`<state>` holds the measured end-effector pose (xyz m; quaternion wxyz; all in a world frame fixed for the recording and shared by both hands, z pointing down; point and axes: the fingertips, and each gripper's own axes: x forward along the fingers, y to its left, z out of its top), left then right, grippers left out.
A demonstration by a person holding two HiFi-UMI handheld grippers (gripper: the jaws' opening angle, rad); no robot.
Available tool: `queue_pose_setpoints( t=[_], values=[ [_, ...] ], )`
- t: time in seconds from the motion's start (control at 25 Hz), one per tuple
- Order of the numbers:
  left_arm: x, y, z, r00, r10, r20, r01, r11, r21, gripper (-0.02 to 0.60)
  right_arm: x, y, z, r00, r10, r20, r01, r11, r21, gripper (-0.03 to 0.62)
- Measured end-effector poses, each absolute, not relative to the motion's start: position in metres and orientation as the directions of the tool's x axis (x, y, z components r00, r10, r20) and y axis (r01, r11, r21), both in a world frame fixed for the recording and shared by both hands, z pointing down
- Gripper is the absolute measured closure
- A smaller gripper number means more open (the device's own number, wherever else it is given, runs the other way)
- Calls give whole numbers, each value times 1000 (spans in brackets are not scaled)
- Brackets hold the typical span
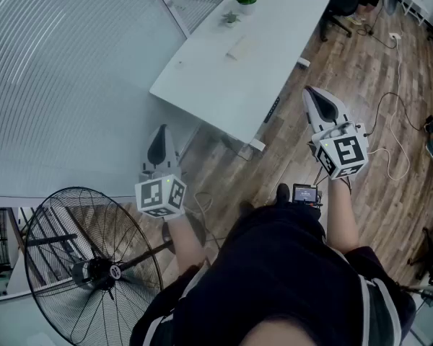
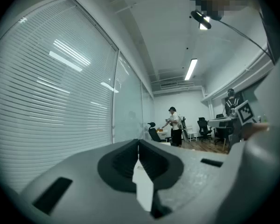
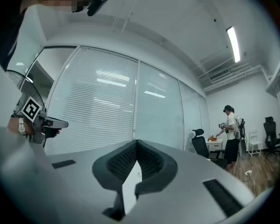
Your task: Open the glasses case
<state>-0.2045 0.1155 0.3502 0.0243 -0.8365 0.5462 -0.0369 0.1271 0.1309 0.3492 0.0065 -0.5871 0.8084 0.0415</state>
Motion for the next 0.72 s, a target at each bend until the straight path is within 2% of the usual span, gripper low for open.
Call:
queue_pose_setpoints(
  t=[0.4, 0.72],
  values=[
    [-194, 118, 350, 379, -924, 47, -920, -381, -86, 578, 127, 125, 361, -401, -915, -32, -916, 401, 15, 579],
    [-174, 110, 343, 334, -942, 37, -937, -336, -99, 578, 154, 121, 367, -382, -922, -56, -924, 383, 4, 579]
  ],
)
